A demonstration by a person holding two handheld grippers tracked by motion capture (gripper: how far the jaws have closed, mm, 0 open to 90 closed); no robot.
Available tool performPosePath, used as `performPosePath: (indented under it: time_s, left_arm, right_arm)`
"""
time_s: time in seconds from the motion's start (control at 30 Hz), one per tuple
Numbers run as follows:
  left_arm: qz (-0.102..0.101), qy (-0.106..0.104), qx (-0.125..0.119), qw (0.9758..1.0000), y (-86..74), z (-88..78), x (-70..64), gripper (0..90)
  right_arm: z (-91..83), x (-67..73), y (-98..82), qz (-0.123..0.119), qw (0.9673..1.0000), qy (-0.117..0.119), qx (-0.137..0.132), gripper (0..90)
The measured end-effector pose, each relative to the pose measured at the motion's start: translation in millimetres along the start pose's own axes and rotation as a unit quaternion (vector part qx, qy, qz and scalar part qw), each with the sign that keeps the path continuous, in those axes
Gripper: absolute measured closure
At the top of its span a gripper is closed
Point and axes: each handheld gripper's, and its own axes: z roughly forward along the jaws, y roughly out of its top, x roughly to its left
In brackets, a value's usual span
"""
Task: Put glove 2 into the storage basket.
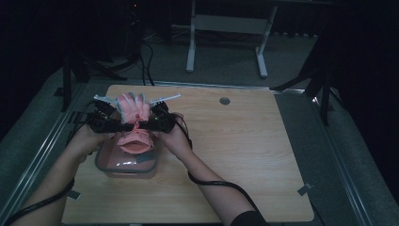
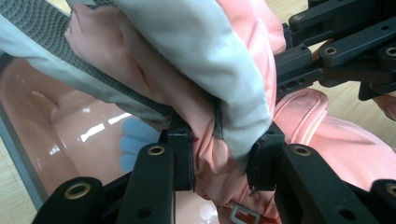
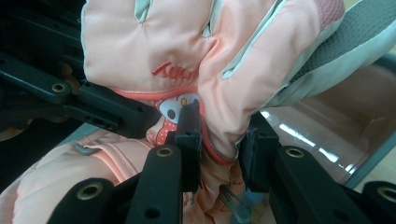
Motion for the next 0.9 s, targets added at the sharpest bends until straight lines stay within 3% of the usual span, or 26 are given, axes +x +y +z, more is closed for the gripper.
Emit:
performPosePath:
  time_s: [0.07,0.33,0.53,0.9]
  left_arm:
    - [-0.015,-0.013,0.001,0.9998,-9.5,9.3,8.9,68.2]
    - [-0.046,-0.029,0.014,0.9984,-29.1,23.8,16.5,68.2]
    - [-0.048,-0.027,0.025,0.9982,-40.4,30.8,14.1,67.8]
    - [-0.067,-0.032,0.028,0.9968,-46.3,37.3,16.0,67.4]
  right_arm:
    - [9.2,-1.6,-5.5,-0.003,0.9999,-0.007,0.012,71.8]
    - [25.6,-6.4,-16.0,0.001,0.9985,-0.004,0.055,70.4]
    - [32.0,-4.0,-25.0,0.004,0.9961,-0.012,0.088,68.7]
    - [34.7,-5.2,-27.9,-0.003,0.9944,-0.020,0.104,67.0]
